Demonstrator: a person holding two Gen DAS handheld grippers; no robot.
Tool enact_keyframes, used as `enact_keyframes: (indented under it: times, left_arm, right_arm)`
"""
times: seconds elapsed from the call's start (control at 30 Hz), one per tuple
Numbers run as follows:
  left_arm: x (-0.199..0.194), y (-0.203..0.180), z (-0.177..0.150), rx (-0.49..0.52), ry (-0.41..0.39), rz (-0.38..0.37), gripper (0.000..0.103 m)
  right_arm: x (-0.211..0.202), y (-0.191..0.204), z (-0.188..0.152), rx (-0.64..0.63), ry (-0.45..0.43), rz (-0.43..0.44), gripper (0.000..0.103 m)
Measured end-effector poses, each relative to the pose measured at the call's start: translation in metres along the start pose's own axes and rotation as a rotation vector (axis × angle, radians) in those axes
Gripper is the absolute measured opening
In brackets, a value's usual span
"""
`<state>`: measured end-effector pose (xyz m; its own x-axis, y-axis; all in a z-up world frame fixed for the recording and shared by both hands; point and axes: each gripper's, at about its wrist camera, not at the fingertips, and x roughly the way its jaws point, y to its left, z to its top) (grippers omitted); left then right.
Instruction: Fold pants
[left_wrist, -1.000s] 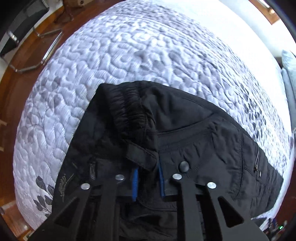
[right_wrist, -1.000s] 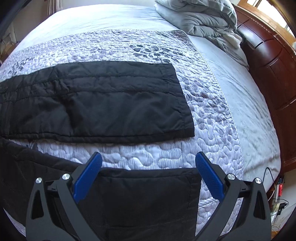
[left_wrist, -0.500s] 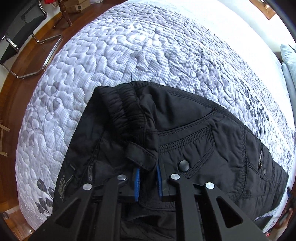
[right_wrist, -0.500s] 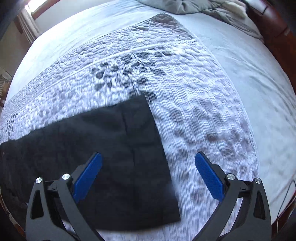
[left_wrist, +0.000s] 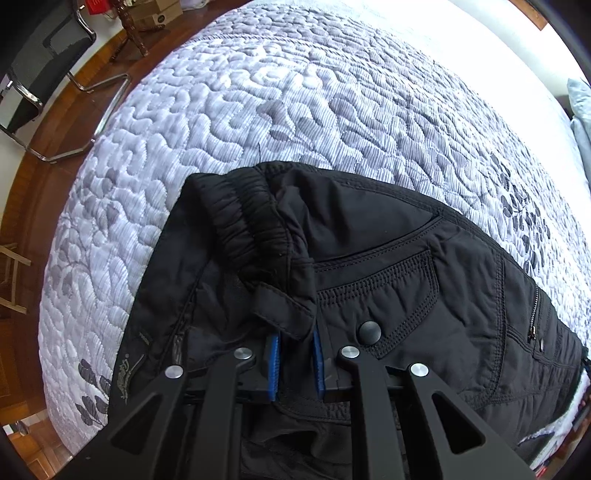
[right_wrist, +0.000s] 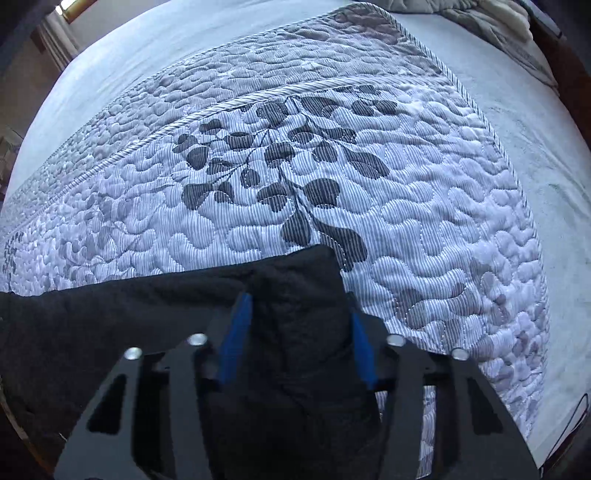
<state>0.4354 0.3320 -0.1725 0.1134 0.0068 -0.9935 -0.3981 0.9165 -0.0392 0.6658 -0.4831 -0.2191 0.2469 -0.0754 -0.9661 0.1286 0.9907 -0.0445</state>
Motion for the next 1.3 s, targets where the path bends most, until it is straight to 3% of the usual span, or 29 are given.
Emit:
enact_keyframes:
  times: [0.07,0.17,0.43,0.73,0.97,1.17,1.3]
  left_arm:
    - [-0.004,-0.002,-0.001,-0.001,-0.021,0.014,0.014]
    - [-0.015,-0.006,-0.009,0.009,-0.072,0.019,0.014]
    - [-0.070,0.005,-0.037,-0.009,-0.242,-0.110,0.014]
    - [-0.123,0.034,-0.094,0.042,-0.392,-0.256,0.014]
    - [-0.134,0.075,-0.160,0.054,-0.478,-0.346,0.015]
    - [-0.117,0.115,-0.215,0.017,-0.498,-0.405,0.015]
    - [-0.099,0.130,-0.245,-0.009,-0.482,-0.417,0.017]
  right_arm:
    - [-0.009,0.004,-0.001,-0.021,-0.020,0.001,0.012]
    - [-0.039,0.011,-0.009,-0.029,-0.117,-0.021,0.010]
    - [-0.131,0.003,-0.041,0.002,-0.406,0.071,0.010]
    - [-0.208,-0.022,-0.133,0.046,-0.634,0.154,0.009]
    - [-0.212,-0.065,-0.224,0.170,-0.661,0.197,0.009]
    - [-0.210,-0.083,-0.284,0.236,-0.648,0.203,0.008]
    - [-0.198,-0.091,-0.325,0.282,-0.592,0.199,0.008]
